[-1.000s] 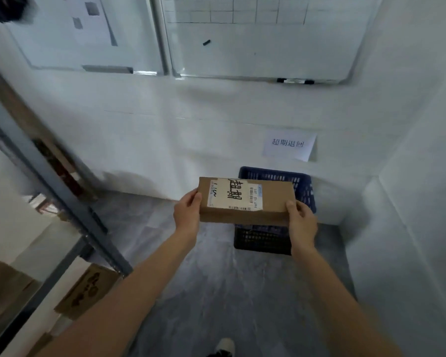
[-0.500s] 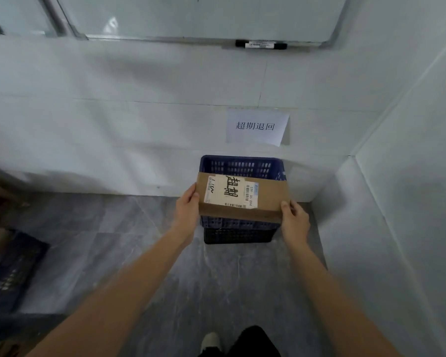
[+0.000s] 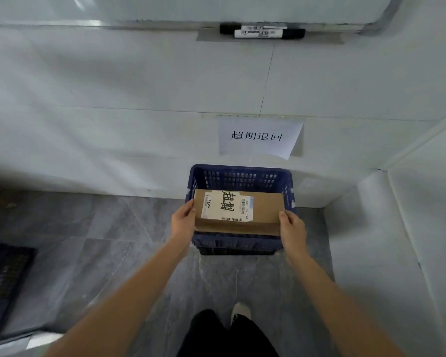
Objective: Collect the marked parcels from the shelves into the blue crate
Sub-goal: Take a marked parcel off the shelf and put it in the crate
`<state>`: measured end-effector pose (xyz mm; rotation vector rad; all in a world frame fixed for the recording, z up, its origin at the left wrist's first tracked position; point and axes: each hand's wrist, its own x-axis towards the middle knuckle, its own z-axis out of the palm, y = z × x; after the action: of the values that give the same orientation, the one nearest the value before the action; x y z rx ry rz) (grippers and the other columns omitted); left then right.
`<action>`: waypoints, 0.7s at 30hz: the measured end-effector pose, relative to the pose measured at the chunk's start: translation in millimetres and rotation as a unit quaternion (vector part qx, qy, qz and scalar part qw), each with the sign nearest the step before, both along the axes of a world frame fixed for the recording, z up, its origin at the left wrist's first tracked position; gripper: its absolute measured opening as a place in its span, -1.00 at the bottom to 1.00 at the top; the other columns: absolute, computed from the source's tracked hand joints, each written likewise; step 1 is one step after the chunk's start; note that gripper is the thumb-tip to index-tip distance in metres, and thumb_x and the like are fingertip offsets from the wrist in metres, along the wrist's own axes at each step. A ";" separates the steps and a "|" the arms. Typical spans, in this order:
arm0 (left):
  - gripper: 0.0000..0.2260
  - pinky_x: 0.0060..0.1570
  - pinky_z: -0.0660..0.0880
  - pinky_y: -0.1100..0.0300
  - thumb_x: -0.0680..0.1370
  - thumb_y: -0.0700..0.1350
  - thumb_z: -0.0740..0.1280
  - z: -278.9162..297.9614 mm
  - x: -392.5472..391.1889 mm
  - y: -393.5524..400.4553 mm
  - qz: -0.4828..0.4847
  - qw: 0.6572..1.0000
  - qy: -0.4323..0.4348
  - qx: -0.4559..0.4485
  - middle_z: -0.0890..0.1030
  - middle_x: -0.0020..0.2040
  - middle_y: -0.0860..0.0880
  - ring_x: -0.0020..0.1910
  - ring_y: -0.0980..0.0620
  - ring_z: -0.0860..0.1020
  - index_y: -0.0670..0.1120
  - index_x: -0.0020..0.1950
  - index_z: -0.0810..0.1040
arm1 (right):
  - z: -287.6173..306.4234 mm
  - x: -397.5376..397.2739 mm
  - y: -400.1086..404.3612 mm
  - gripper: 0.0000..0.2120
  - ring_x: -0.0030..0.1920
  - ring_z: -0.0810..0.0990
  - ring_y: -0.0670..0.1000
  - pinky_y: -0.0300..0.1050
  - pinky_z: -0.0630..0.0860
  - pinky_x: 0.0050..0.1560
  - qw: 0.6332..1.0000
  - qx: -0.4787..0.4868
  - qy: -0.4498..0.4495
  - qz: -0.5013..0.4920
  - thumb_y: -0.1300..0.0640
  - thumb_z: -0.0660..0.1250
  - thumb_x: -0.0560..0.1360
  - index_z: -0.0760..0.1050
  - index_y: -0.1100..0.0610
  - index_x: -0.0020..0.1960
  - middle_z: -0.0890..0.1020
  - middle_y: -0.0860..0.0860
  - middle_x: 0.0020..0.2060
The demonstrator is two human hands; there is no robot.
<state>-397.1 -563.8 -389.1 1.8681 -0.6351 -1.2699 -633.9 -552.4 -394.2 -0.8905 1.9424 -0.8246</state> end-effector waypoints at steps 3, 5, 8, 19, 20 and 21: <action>-0.69 0.11 0.50 0.16 0.64 -0.23 0.18 -25.9 2.8 -30.1 0.002 0.999 -0.001 0.033 0.58 0.23 -0.07 0.10 0.02 0.54 -0.10 0.38 0.48 | -24.5 -1.2 -32.1 -0.63 0.23 0.50 0.13 0.13 0.45 0.28 0.998 0.049 -0.035 0.002 0.04 0.13 0.65 0.45 0.20 0.36 0.54 0.14 0.24; -0.70 -0.04 0.54 0.24 0.63 -0.24 0.19 -47.5 4.4 -54.0 -0.006 0.999 -0.005 0.048 0.63 0.14 -0.05 -0.06 0.12 0.58 -0.07 0.31 0.54 | -43.7 0.1 -54.3 -0.61 0.24 0.50 0.11 0.10 0.45 0.28 0.996 0.074 -0.053 -0.001 0.02 0.13 0.65 0.42 0.17 0.40 0.53 0.12 0.27; -0.69 -0.31 0.43 0.47 0.62 -0.25 0.17 -86.7 5.5 -95.5 -0.012 0.997 -0.001 0.072 0.62 -0.05 0.09 -0.21 0.29 0.52 -0.05 0.30 0.55 | -81.5 3.0 -88.9 -0.59 0.24 0.48 0.04 -0.08 0.40 0.21 0.993 0.096 -0.064 -0.011 -0.01 0.13 0.65 0.38 0.13 0.43 0.51 0.05 0.29; -0.65 0.06 0.39 0.34 0.61 -0.20 0.18 -309.5 15.6 -228.2 -0.109 0.979 -0.054 0.162 0.44 0.21 0.11 0.22 -0.03 0.46 -0.10 0.40 0.42 | -291.3 9.1 -215.8 -0.74 0.13 0.50 -0.02 -0.08 0.37 0.25 0.961 0.202 -0.182 -0.048 -0.08 0.10 0.64 0.54 -0.05 0.02 0.56 -0.04 0.03; -0.64 0.07 0.42 0.36 0.60 -0.20 0.17 -332.0 16.2 -233.4 -0.112 0.978 -0.054 0.169 0.44 0.24 0.11 0.26 -0.04 0.45 -0.08 0.40 0.41 | -312.0 10.0 -221.4 -0.76 0.11 0.48 -0.03 -0.10 0.36 0.23 0.958 0.205 -0.195 -0.055 -0.06 0.10 0.65 0.50 -0.09 -0.07 0.54 -0.05 -0.02; -0.63 0.14 0.45 0.28 0.60 -0.20 0.16 -354.4 17.7 -238.5 -0.112 0.977 -0.053 0.174 0.46 0.30 0.07 0.28 -0.07 0.45 -0.07 0.41 0.40 | -332.9 10.2 -226.2 -0.76 0.08 0.47 -0.04 -0.09 0.33 0.23 0.954 0.209 -0.204 -0.062 -0.05 0.09 0.65 0.46 -0.11 -0.12 0.51 -0.08 -0.06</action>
<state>-379.5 -802.3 -743.5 2.2124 -0.7328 -1.5111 -623.7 -778.6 -727.1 -0.3159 1.7190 -0.5766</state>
